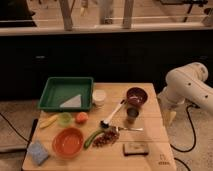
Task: Place eraser in paper cup
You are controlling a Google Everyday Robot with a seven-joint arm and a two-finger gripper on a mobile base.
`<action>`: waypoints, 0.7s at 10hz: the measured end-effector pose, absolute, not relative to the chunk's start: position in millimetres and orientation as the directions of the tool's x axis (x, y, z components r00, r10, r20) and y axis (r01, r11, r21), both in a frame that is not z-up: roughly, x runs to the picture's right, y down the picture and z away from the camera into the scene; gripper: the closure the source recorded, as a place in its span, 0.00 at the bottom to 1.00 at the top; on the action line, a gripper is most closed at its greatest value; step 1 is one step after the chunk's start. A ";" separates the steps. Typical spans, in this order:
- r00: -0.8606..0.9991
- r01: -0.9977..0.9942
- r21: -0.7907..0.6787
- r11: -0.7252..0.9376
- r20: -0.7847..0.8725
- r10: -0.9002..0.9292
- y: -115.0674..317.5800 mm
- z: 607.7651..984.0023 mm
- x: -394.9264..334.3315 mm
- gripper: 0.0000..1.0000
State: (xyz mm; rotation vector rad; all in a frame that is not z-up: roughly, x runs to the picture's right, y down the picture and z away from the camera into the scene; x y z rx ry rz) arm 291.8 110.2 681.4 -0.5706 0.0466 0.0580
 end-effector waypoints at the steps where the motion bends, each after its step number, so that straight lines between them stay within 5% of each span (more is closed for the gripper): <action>1: 0.997 -0.068 -0.538 0.840 -0.060 0.042 110.2 681.4 291.8 0.20; 7: 0.997 -0.063 -0.541 0.839 -0.062 0.035 113.3 680.1 290.3 0.20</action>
